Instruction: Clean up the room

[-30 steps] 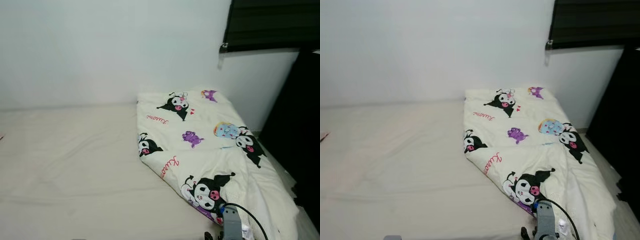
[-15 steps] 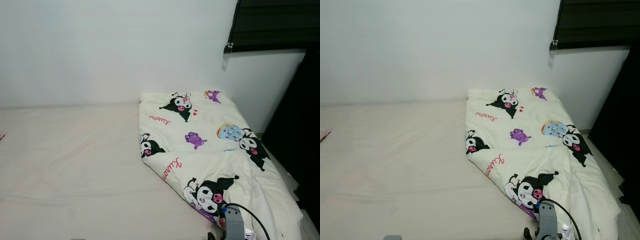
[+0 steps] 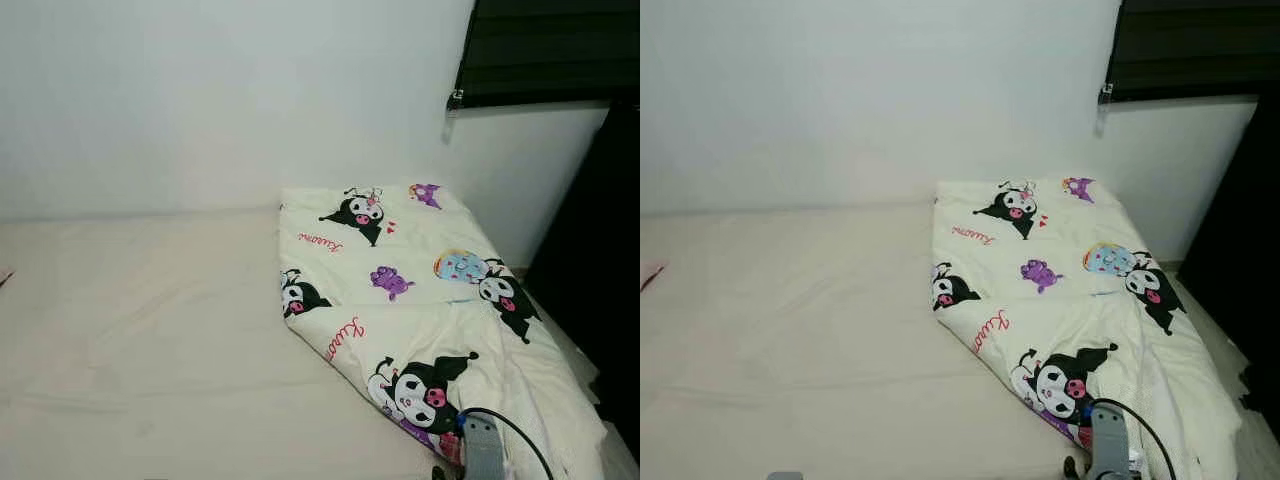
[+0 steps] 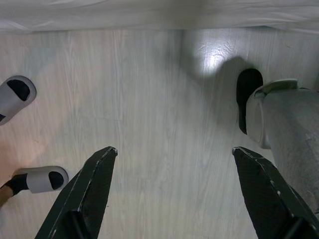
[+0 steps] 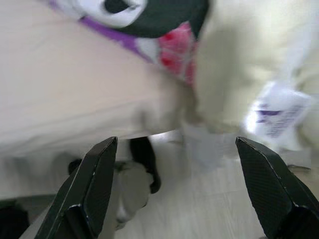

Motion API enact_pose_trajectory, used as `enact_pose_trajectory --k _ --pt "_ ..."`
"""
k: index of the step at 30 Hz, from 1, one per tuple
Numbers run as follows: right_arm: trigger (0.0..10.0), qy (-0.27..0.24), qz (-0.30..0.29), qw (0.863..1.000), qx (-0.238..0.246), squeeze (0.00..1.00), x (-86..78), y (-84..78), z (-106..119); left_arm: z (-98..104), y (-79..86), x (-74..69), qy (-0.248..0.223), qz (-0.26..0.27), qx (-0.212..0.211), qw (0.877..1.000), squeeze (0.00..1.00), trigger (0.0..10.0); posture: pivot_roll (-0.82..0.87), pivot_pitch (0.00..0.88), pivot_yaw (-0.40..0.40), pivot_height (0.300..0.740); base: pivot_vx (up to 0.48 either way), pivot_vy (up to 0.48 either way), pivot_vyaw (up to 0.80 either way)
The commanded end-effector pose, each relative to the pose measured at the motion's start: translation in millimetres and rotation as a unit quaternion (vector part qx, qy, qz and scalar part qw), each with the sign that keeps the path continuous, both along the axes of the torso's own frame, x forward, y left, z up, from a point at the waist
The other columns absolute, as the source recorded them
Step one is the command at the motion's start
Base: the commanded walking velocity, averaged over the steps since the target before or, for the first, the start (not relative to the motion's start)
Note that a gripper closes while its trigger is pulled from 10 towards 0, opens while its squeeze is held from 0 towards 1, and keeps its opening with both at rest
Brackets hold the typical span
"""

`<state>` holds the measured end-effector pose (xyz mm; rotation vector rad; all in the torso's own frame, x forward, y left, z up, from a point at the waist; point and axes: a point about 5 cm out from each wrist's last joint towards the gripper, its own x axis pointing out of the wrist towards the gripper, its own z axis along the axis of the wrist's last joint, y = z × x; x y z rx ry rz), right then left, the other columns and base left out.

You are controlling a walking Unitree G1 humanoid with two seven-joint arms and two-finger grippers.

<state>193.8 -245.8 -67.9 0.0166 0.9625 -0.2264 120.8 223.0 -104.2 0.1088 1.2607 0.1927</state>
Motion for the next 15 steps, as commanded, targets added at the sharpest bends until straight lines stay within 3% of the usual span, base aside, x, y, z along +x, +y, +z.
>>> enact_pose_trajectory --k 1,8,11,15 --pt "10.0 -0.009 -0.009 1.0 0.003 0.0 3.4 0.6 2 1 6.4 -1.6 0.004 -0.005 0.008 1.0 0.0 10.0 -0.2 0.0 0.045 0.74 0.0 0.0 0.0" --pt "10.0 -0.048 -0.04 0.998 -0.005 0.0 19.3 -13.0 15 1 6.1 -1.4 0.002 -0.006 0.008 1.0 0.0 10.0 -0.21 0.0 0.052 0.74 0.0 0.0 0.0" --pt "10.0 -0.103 -0.069 0.992 -0.017 0.0 41.5 -32.1 38 0 3.6 -1.3 0.002 -0.009 0.007 1.0 0.0 10.0 -0.21 0.0 0.052 0.726 0.0 0.0 0.0" --pt "10.0 -0.131 -0.084 0.988 -0.025 0.0 52.0 -42.8 51 1 4.2 0.8 -0.003 -0.01 0.01 1.0 0.0 10.0 -0.21 0.0 0.073 0.711 0.0 0.0 0.0"
